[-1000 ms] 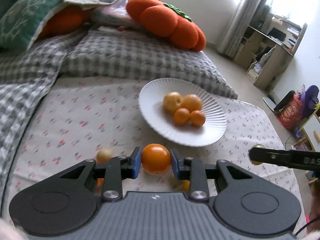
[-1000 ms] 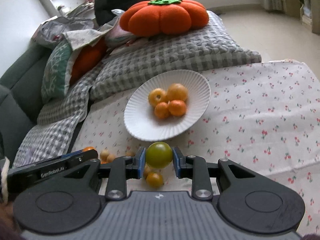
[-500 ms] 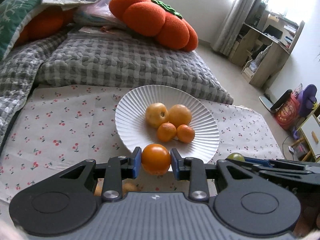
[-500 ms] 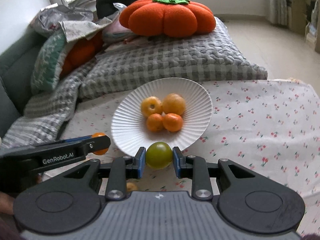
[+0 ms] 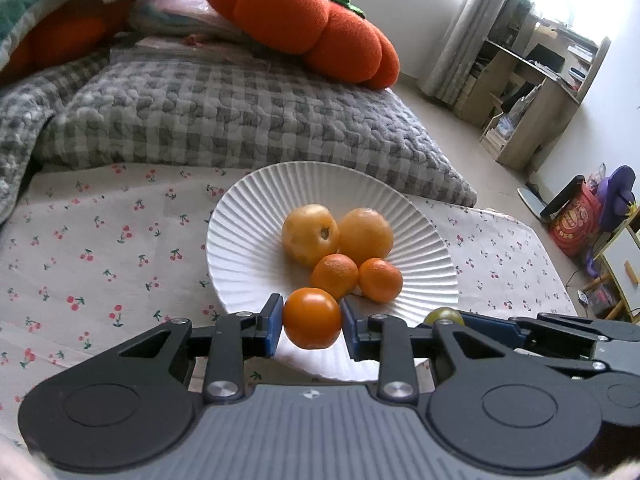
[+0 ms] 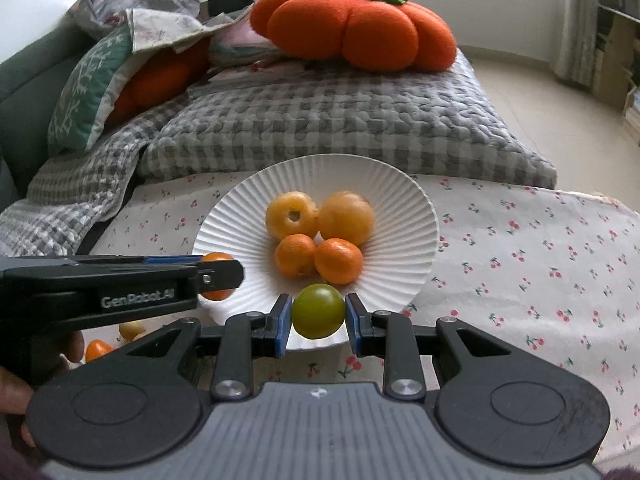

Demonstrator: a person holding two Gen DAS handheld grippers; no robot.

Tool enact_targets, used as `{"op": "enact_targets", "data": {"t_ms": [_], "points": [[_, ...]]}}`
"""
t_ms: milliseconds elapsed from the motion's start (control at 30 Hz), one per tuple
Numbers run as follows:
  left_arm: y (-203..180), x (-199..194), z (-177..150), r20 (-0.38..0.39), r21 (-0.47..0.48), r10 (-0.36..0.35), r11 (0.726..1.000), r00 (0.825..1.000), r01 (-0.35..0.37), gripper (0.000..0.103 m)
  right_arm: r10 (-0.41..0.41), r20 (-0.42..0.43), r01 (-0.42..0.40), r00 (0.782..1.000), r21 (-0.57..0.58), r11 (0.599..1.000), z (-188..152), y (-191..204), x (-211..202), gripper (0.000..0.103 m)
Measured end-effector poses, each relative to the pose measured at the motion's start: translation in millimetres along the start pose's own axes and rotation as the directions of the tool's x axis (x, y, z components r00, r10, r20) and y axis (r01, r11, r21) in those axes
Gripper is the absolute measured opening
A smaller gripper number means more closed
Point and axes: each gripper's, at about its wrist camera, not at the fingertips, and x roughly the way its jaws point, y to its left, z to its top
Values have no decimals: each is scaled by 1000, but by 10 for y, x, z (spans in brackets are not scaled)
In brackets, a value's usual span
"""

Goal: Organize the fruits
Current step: 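Carry the orange tomato with the left tool to the plate while the right tool carries a green tomato, then open both tools over the plate and lift them away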

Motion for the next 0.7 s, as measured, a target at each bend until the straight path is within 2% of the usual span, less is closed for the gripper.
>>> {"op": "enact_targets", "data": {"t_ms": [367, 567, 700], "points": [[73, 104, -24, -25, -40, -37, 999, 999, 36, 21, -1, -7, 0, 1000, -34, 999, -17, 57, 214, 26], [123, 81, -3, -20, -67, -47, 997, 999, 46, 22, 41, 4, -41, 999, 7, 999, -2, 21, 170, 29], [189, 16, 7, -19, -103, -71, 992, 997, 69, 24, 38, 4, -38, 999, 36, 999, 20, 1, 95, 30]]}}
